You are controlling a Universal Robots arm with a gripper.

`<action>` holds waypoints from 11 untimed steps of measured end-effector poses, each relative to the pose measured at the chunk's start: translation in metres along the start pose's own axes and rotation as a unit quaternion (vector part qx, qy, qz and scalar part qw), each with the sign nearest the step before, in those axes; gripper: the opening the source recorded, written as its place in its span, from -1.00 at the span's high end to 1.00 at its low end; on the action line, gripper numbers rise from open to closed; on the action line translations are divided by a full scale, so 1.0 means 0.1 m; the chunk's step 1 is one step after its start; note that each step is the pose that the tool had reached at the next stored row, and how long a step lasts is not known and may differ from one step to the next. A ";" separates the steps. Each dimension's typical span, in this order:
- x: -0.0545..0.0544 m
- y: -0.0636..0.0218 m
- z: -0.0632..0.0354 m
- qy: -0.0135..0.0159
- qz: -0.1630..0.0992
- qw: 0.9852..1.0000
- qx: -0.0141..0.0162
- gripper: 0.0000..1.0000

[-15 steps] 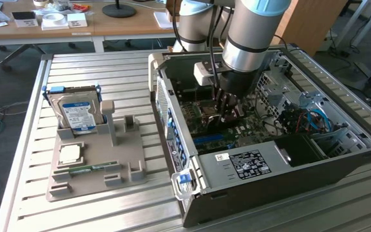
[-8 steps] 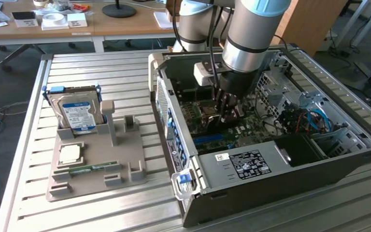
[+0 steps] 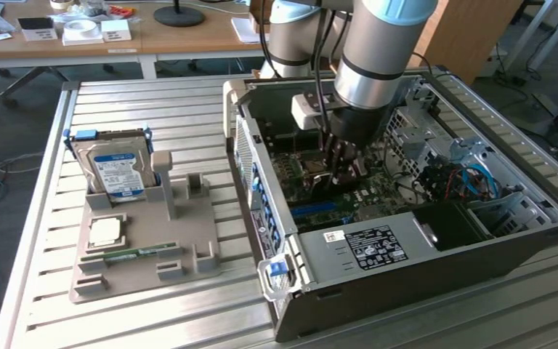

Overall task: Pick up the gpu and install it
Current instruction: 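Insert the gpu into the slot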

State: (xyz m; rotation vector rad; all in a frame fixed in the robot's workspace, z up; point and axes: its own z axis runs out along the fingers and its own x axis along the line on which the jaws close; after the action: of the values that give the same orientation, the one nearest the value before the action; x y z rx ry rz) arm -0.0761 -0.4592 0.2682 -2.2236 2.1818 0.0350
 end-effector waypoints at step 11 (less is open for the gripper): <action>0.01 0.001 0.019 0.000 0.003 1.000 0.000 0.47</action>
State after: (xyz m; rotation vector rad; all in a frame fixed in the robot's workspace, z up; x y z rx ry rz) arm -0.0762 -0.4603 0.2663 -2.2161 2.1889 0.0349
